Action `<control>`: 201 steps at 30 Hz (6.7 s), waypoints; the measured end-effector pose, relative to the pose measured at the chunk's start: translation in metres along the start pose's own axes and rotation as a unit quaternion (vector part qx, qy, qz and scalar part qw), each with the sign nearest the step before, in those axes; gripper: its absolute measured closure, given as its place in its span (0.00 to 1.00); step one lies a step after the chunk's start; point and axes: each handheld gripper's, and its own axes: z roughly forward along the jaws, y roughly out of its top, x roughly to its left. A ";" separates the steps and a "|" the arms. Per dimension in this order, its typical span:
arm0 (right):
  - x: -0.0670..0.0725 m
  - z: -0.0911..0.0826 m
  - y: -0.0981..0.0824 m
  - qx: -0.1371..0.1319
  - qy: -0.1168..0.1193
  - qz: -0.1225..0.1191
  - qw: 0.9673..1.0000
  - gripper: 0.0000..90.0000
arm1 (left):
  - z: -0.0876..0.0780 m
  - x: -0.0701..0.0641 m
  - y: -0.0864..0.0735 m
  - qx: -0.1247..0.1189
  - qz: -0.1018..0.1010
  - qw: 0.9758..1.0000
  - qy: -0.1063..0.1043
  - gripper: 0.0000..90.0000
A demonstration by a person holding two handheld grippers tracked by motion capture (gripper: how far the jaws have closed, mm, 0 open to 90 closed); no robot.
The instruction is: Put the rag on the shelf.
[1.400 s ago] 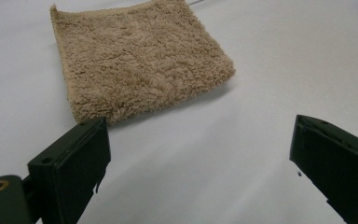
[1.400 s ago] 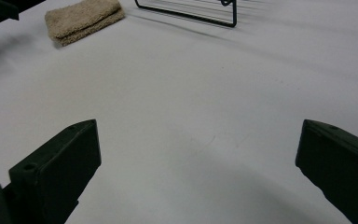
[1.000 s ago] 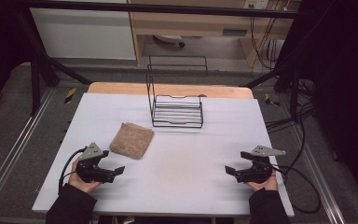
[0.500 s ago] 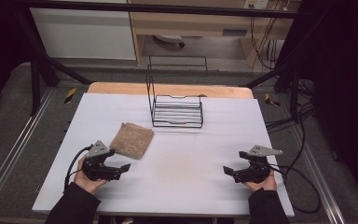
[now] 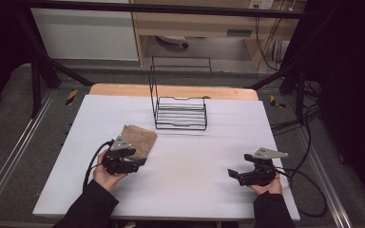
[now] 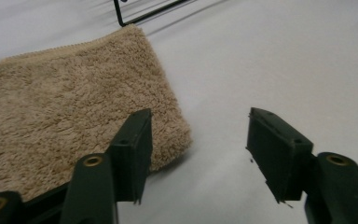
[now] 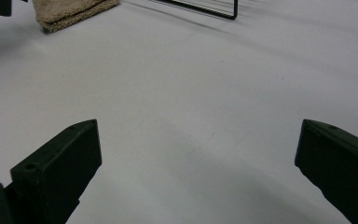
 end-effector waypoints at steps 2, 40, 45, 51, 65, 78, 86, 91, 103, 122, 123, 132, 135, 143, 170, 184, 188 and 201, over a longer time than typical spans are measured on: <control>0.000 0.000 0.000 0.000 0.000 -0.001 1.000 0.01 | 0.006 -0.001 0.000 0.003 -0.003 1.000 0.004 0.51; 0.000 0.001 0.000 0.004 0.003 0.000 1.000 0.02 | 0.012 -0.016 0.012 0.001 -0.028 1.000 -0.013 0.97; -0.001 0.001 0.000 0.003 0.002 -0.001 1.000 0.02 | 0.016 -0.039 0.018 0.000 -0.027 0.999 -0.039 0.97; 0.000 0.001 0.000 0.004 0.001 0.000 1.000 0.02 | 0.030 -0.063 0.026 0.007 -0.024 0.998 -0.062 0.97; 0.000 0.001 0.000 0.001 0.004 0.000 1.000 0.03 | 0.048 -0.071 0.032 0.010 -0.018 0.996 -0.082 0.75; 0.006 0.004 0.002 0.002 0.004 0.015 1.000 0.05 | -0.012 -0.028 -0.017 0.035 -0.035 0.999 -0.009 0.50; 0.024 0.015 0.011 -0.004 0.006 0.013 1.000 0.09 | -0.006 -0.031 -0.032 0.051 -0.046 0.997 -0.024 0.61; 0.042 0.027 0.019 -0.002 0.008 0.000 1.000 0.13 | 0.000 -0.029 -0.032 0.054 -0.043 0.997 -0.019 0.70; 0.087 0.060 0.032 0.010 0.047 -0.014 0.999 0.33 | 0.003 -0.031 -0.034 0.063 -0.041 0.997 -0.029 0.92; 0.130 0.117 0.042 0.048 0.042 0.016 0.998 0.68 | 0.004 -0.031 -0.036 0.056 -0.039 0.997 -0.027 0.94; 0.130 0.119 0.041 0.048 0.041 0.016 0.998 0.68 | 0.004 -0.031 -0.035 0.056 -0.041 0.997 -0.028 0.94; 0.133 0.130 0.039 0.052 0.046 0.022 0.997 0.95 | 0.003 -0.030 -0.035 0.054 -0.051 0.997 -0.033 0.95; 0.131 0.125 0.044 0.054 0.046 0.016 0.997 0.97 | 0.000 -0.033 -0.034 0.047 -0.055 0.996 -0.048 0.95; 0.120 0.109 0.061 0.076 0.037 -0.003 0.996 0.97 | -0.016 -0.024 -0.018 -0.003 -0.051 0.998 -0.027 0.65; 0.108 0.112 0.058 0.094 0.016 -0.019 0.995 0.98 | 0.043 0.019 0.014 0.078 -0.059 0.993 -0.058 0.90; 0.084 0.126 0.073 0.080 -0.029 -0.046 0.995 0.96 | 0.028 -0.023 0.001 0.073 -0.061 0.994 -0.055 0.89; 0.083 0.133 0.068 0.081 -0.042 -0.051 0.995 0.92 | 0.028 -0.017 0.003 0.064 -0.062 0.995 -0.042 0.80; 0.068 0.089 0.073 0.028 -0.017 0.001 0.999 0.33 | 0.060 0.002 0.052 0.025 -0.037 0.999 0.005 0.40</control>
